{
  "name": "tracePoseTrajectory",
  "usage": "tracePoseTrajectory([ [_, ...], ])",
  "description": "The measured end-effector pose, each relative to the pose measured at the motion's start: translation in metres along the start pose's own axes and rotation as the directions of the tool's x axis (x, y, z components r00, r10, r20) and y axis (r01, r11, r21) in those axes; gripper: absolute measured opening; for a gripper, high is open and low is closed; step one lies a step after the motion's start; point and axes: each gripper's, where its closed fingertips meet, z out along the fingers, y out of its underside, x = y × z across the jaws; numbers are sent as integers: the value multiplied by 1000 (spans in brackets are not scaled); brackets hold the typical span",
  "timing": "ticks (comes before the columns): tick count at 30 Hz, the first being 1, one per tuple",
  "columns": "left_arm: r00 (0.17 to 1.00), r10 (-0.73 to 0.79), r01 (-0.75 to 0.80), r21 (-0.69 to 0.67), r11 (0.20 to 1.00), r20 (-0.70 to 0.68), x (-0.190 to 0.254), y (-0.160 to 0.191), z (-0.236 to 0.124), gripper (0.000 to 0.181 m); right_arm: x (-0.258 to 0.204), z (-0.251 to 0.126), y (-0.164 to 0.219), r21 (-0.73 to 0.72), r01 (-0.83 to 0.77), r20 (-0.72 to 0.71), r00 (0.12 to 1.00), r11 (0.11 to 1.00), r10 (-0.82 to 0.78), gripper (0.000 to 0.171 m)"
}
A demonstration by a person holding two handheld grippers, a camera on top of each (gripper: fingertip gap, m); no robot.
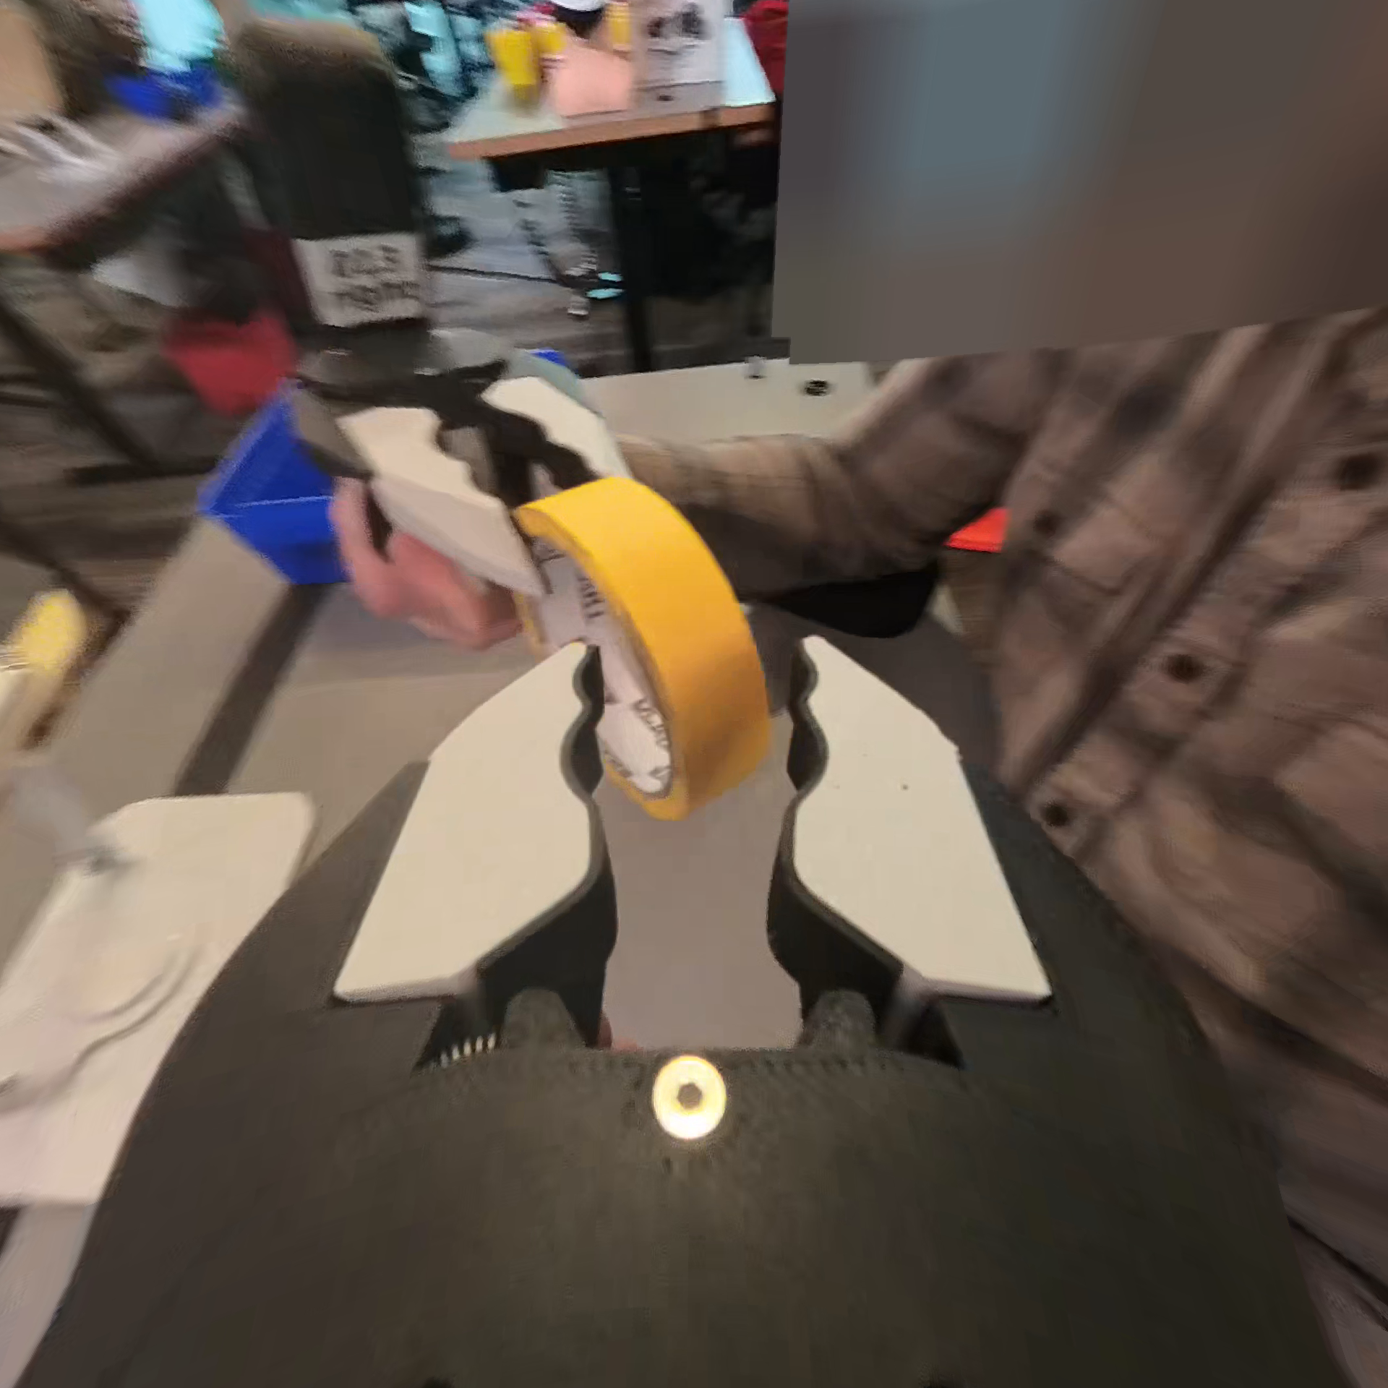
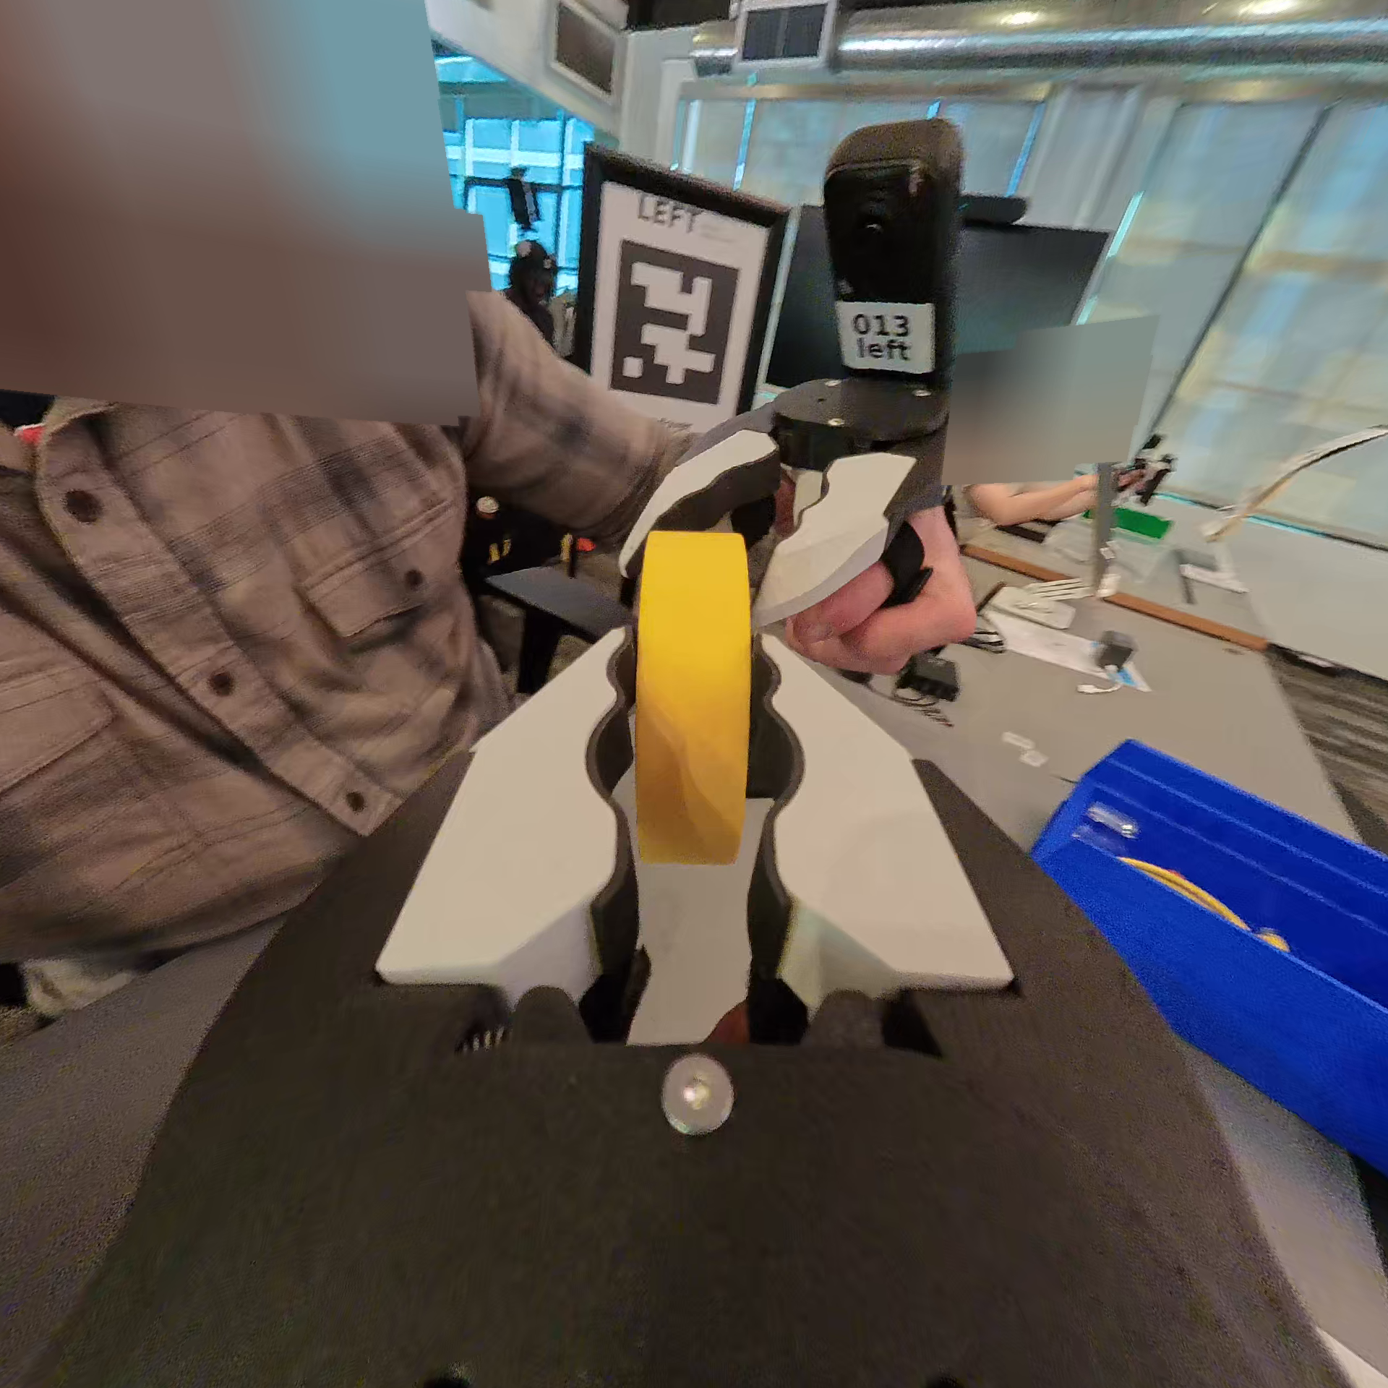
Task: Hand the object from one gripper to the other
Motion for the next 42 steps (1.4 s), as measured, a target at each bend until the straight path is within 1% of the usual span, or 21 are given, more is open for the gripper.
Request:
tracePoseTrajectory([
  [4,991,32,-38,-41,998,-132,26,15,23,37,-22,5,10,-42,-23,133,991,999,28,26],
  [7,985,44,-50,-35,998,-165,36,22,34,31,-32,6,13,-51,-31,194,980,998,40,26],
  [11,982,4,-4,3,1000,-189,48,28,46,23,-41,7,12,-25,-47,261,964,999,52,26],
  [13,987,-11,10,-8,1000,-163,50,38,54,16,-41,10,13,-11,-54,264,963,998,55,27],
  [15,995,47,-50,-36,998,-90,49,48,59,10,-23,15,16,-10,-50,168,985,999,51,44],
  [17,988,135,-126,-109,986,80,31,59,56,10,-1,11,6,52,-67,62,996,996,64,54],
  [18,962,214,-185,-173,967,170,20,65,52,10,14,6,-1,94,-63,-18,998,994,65,55],
  [19,907,326,-254,-270,929,267,5,72,45,10,27,-1,-7,132,-66,-92,993,989,78,55],
  [21,728,575,-373,-488,789,373,-23,84,26,10,45,-14,-11,168,-107,-171,976,980,136,52],
  [22,603,694,-400,-604,690,393,-38,87,14,11,50,-17,-10,169,-133,-188,968,977,165,52],
  [24,387,841,-416,-742,525,378,-60,86,-6,11,54,-17,-2,152,-210,-181,955,966,236,46],
  [26,176,947,-414,-853,318,268,-75,84,-19,11,50,-7,5,137,-276,-127,948,951,293,49],
  [27,123,971,-413,-879,236,203,-80,86,-21,11,50,-1,10,127,-298,-109,944,946,312,50],
  [29,61,985,-433,-885,172,162,-84,88,-20,11,50,13,21,100,-351,-89,929,931,359,52],
  [31,24,995,-440,-893,97,96,-87,92,-19,11,48,23,26,97,-369,-54,926,924,375,43],
  [32,5,996,-441,-894,83,91,-89,92,-19,11,45,25,24,119,-370,-24,927,921,375,37],
  [34,8,996,-433,-898,83,88,-93,94,-22,11,43,28,21,146,-359,5,932,922,362,18],
  [36,-29,996,-423,-904,63,83,-97,92,-25,11,43,31,23,145,-329,-2,943,933,333,15],
  [39,-25,995,-399,-913,81,99,-103,93,-28,14,43,39,27,111,-278,-41,958,954,284,11],
  [40,-8,993,-409,-906,105,119,-102,93,-27,17,43,41,29,90,-253,-57,964,963,258,10],
  [42,34,975,-532,-822,205,221,-84,82,-18,28,46,39,26,79,-212,-106,970,974,220,7],
])
